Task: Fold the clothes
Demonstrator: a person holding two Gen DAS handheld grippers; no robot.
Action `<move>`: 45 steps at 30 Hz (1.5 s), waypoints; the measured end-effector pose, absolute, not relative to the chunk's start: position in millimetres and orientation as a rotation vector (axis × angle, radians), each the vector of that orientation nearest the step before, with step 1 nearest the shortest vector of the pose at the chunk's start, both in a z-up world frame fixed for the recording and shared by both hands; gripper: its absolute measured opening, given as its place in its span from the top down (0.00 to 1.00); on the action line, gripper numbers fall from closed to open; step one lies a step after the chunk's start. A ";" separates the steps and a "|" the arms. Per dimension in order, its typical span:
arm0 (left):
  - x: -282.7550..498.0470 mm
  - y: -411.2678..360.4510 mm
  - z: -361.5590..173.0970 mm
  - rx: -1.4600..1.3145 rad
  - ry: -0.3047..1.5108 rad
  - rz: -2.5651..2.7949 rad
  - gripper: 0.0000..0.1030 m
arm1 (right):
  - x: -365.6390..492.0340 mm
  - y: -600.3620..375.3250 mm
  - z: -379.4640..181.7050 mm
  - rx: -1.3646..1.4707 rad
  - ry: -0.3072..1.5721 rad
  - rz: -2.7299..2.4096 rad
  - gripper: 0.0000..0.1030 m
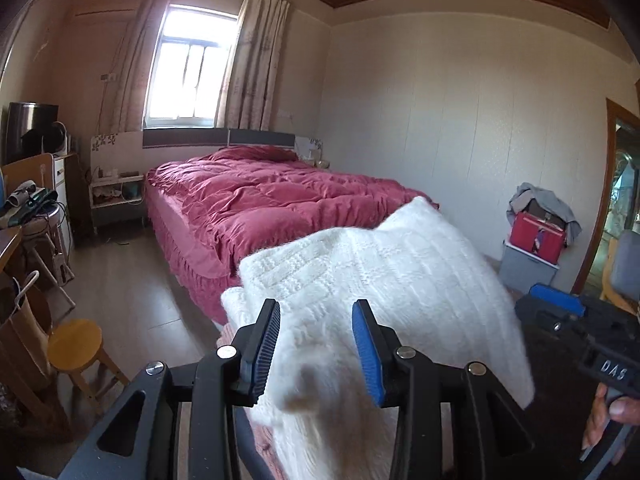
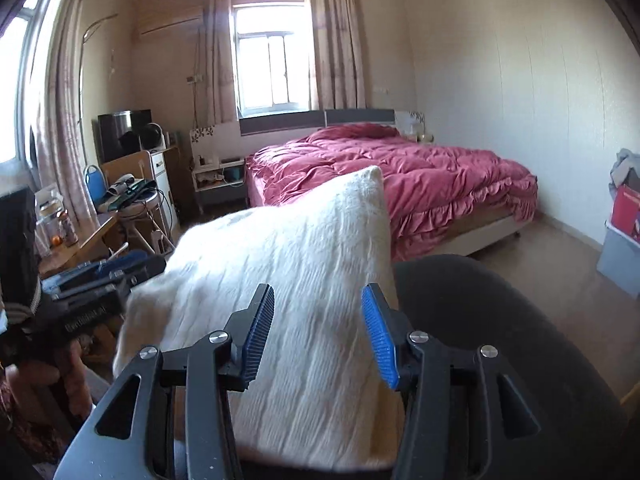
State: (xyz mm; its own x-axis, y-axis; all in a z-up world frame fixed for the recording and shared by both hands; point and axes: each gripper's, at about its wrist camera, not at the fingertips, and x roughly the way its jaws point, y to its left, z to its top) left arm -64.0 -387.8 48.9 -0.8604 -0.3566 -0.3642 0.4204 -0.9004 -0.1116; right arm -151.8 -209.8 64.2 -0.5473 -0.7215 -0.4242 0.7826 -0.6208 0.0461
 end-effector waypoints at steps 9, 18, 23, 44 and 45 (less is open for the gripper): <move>-82.9 -377.1 12.9 0.630 0.106 -2.605 0.62 | -148.8 -216.6 5.2 0.663 0.198 -2.151 0.66; -35.6 -332.9 -3.0 0.550 0.346 -2.586 0.62 | -113.9 -161.7 12.5 0.610 0.000 -2.170 0.52; -16.8 -300.3 -22.5 0.538 0.386 -2.501 0.62 | -95.1 -142.7 -13.1 0.614 0.094 -2.263 0.49; -16.9 -260.3 -44.1 0.706 0.351 -2.355 0.61 | -63.4 -148.0 -22.9 0.596 0.179 -2.260 0.27; -17.1 -261.2 -45.7 0.713 0.356 -2.344 0.61 | -63.7 -149.2 -23.6 0.601 0.187 -2.257 0.26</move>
